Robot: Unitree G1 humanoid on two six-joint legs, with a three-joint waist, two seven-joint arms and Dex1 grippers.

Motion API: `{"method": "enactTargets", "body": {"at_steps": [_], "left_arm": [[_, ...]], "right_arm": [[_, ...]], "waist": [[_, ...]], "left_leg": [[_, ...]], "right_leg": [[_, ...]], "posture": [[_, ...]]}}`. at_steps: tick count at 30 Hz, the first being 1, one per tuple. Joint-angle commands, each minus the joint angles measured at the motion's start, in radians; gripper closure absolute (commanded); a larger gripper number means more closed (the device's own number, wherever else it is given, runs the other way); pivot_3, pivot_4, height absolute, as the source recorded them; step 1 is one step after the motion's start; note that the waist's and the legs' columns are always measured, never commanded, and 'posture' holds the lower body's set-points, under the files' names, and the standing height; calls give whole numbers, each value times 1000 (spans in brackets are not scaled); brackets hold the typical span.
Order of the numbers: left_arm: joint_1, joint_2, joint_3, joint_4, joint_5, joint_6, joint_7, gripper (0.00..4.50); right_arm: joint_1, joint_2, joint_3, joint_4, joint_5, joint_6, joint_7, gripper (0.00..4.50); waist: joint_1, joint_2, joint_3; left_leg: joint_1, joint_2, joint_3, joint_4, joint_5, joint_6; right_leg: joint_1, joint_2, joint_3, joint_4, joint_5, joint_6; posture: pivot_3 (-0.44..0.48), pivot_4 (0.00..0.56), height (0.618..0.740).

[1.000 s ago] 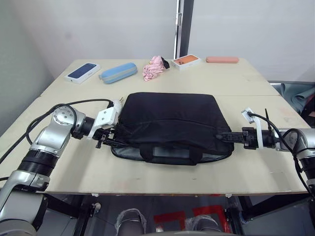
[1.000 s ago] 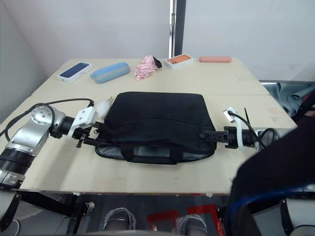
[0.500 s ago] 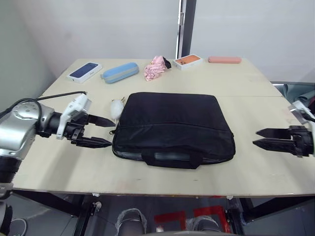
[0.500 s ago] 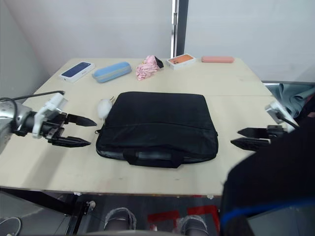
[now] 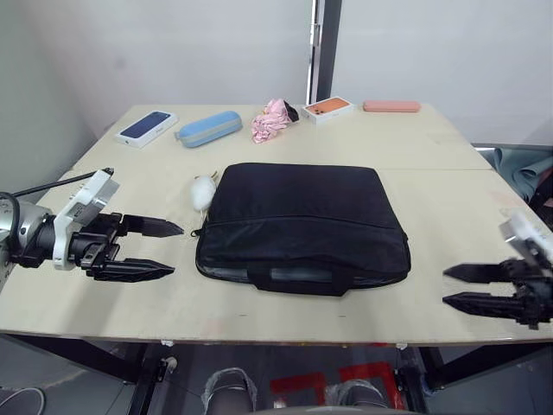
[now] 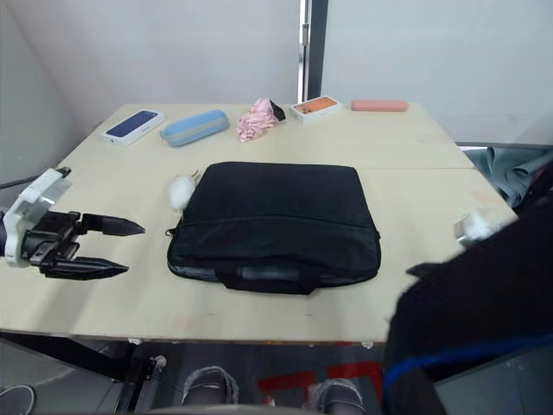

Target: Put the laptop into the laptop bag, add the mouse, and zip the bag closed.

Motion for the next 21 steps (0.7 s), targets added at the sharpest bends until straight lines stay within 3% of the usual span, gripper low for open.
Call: {"method": "enactTargets", "body": {"at_steps": [1,5,7,8,14,21], "left_arm": [[-32,-9,34,-85,-66,10,-18,823],[-90,-1,5,-136,-114,78,40,823],[-132,8,-24,-126,-113,140,105,317],[-145,9,-32,-119,-105,155,124,27],[-96,29,15,-131,-72,137,85,9],[26,34,121,-149,-22,63,31,9]], "right_arm": [[-45,17,84,-9,1,-25,-43,2570],[-121,54,207,-7,-10,-35,-102,3827],[-147,70,268,-9,-28,-48,-122,4486],[-157,76,292,-10,-32,-50,-130,4500],[-265,137,499,50,-196,-176,-213,4500],[-364,204,636,99,-274,-238,-232,4500]], "waist": [[-2,0,0],[-5,0,0],[-4,0,0],[-4,1,0],[-13,0,0],[-13,0,0]], "left_leg": [[0,0,0,0,0,0],[-1,0,0,-2,0,0],[-1,0,0,-2,0,0],[0,0,0,-2,0,0],[0,0,1,-1,0,0],[-1,0,0,-2,0,0]], "right_leg": [[0,0,0,0,0,0],[-1,0,0,0,0,0],[-1,1,-1,0,0,0],[-1,0,-1,0,0,0],[-1,0,0,1,0,0],[-1,0,-1,-1,0,0]], "posture": [[0,150,740],[0,150,740],[0,150,740],[0,150,740],[0,150,740],[0,150,740]]}}
